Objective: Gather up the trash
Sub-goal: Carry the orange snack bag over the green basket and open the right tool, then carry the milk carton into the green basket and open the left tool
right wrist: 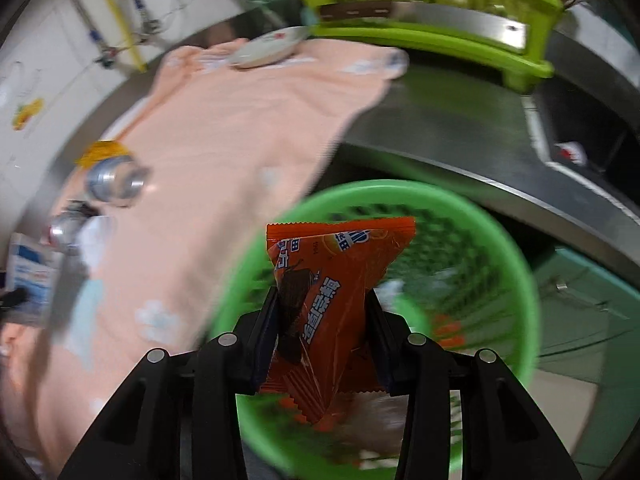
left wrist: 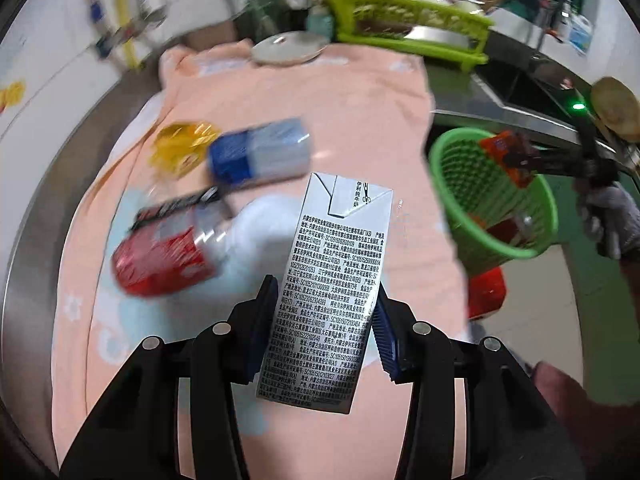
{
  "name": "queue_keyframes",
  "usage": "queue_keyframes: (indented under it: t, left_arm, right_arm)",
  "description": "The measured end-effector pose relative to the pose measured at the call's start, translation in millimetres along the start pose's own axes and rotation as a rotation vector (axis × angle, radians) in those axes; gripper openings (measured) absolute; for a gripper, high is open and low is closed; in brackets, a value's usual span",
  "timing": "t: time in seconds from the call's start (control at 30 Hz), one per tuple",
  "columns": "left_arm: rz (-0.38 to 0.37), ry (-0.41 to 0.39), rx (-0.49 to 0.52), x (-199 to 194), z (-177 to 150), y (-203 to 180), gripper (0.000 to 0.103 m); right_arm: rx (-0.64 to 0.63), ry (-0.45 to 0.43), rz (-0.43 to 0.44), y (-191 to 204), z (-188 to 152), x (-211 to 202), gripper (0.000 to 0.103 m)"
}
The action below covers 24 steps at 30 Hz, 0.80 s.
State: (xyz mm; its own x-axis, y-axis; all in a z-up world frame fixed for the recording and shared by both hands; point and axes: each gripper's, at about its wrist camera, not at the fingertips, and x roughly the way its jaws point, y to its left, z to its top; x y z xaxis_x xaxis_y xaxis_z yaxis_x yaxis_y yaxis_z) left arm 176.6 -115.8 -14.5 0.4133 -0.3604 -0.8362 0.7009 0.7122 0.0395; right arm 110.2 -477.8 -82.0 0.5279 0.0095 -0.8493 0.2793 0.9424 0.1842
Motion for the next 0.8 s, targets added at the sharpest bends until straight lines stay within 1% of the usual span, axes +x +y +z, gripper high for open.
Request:
queue_keyframes:
  t: [0.13, 0.3, 0.33, 0.4, 0.47, 0.63, 0.73, 0.8]
  left_arm:
    - [-0.051, -0.023, 0.039, 9, 23, -39, 0.045]
    - [-0.107, -0.038, 0.068, 29, 53, -84, 0.045]
    - [-0.123, -0.040, 0.076, 34, 61, -93, 0.045]
    - [-0.128, -0.041, 0.090, 45, 74, -111, 0.045]
    - [-0.155, -0.037, 0.097, 57, 86, -128, 0.045]
    - [-0.191, -0.018, 0.125, 85, 108, -161, 0.045]
    - [-0.211, 0.005, 0.150, 105, 118, -184, 0.045]
    - [-0.232, 0.024, 0.160, 122, 124, -199, 0.045]
  right_arm:
    - [0.029, 0.005, -0.006, -31, -2, 12, 0.040]
    - [0.059, -0.013, 0.006, -54, -5, 19, 0.051]
    - [0.065, -0.016, 0.012, -58, -4, 20, 0.056]
    - [0.075, -0.027, 0.027, -63, -4, 20, 0.058]
    - [0.081, -0.033, 0.040, -69, -5, 19, 0.058]
    - [0.095, -0.069, 0.060, -81, -12, 5, 0.058]
    - [0.114, -0.102, 0.068, -90, -17, -8, 0.067]
    - [0.117, -0.121, 0.069, -96, -22, -17, 0.067]
